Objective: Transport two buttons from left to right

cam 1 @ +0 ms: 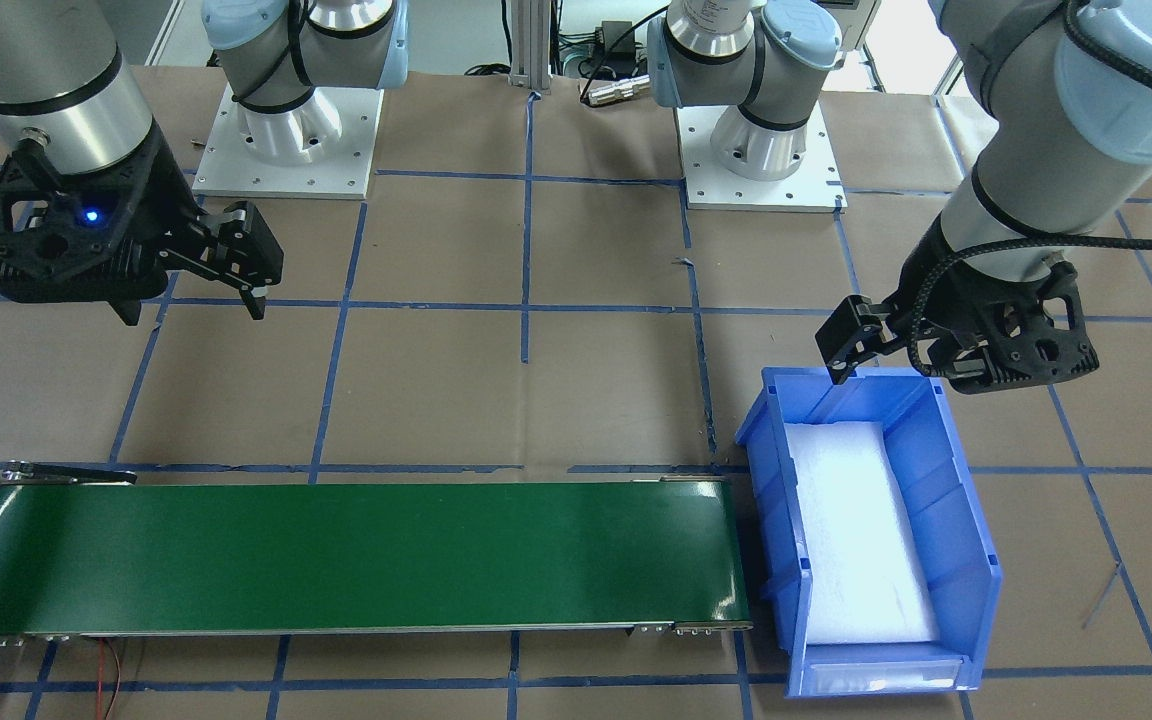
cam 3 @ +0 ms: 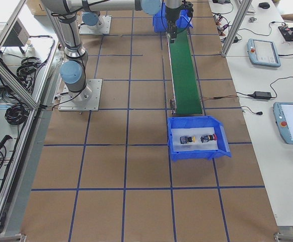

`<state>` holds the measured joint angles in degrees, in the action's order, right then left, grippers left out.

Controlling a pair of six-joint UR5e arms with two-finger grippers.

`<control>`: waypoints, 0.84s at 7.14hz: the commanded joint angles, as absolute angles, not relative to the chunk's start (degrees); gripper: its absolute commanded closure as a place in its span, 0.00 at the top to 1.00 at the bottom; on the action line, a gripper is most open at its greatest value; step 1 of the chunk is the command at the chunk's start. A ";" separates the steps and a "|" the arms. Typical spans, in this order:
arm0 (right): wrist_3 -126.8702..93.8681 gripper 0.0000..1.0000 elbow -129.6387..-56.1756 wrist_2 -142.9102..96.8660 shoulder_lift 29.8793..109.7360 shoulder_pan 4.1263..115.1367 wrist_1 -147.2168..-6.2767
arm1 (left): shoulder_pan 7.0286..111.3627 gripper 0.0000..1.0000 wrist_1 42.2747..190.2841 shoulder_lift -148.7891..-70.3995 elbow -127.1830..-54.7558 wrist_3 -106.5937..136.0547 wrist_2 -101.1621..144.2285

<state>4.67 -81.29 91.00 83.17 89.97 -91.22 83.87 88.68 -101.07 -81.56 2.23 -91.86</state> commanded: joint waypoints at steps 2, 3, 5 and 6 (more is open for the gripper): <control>2.30 0.99 -82.35 90.62 84.29 90.00 -89.57 | 83.66 1.00 90.88 -99.95 -80.25 2.99 -93.77; 1.24 0.99 -82.44 90.62 84.46 90.00 -89.56 | 83.85 1.00 91.66 -98.71 -80.85 3.08 -93.61; 0.79 0.99 -82.35 90.70 84.46 90.00 -89.38 | 83.85 1.00 94.74 -96.60 -82.87 4.05 -92.99; 0.88 1.00 -82.35 90.70 84.38 90.00 -89.38 | 83.76 1.00 93.70 -96.94 -83.23 4.22 -88.81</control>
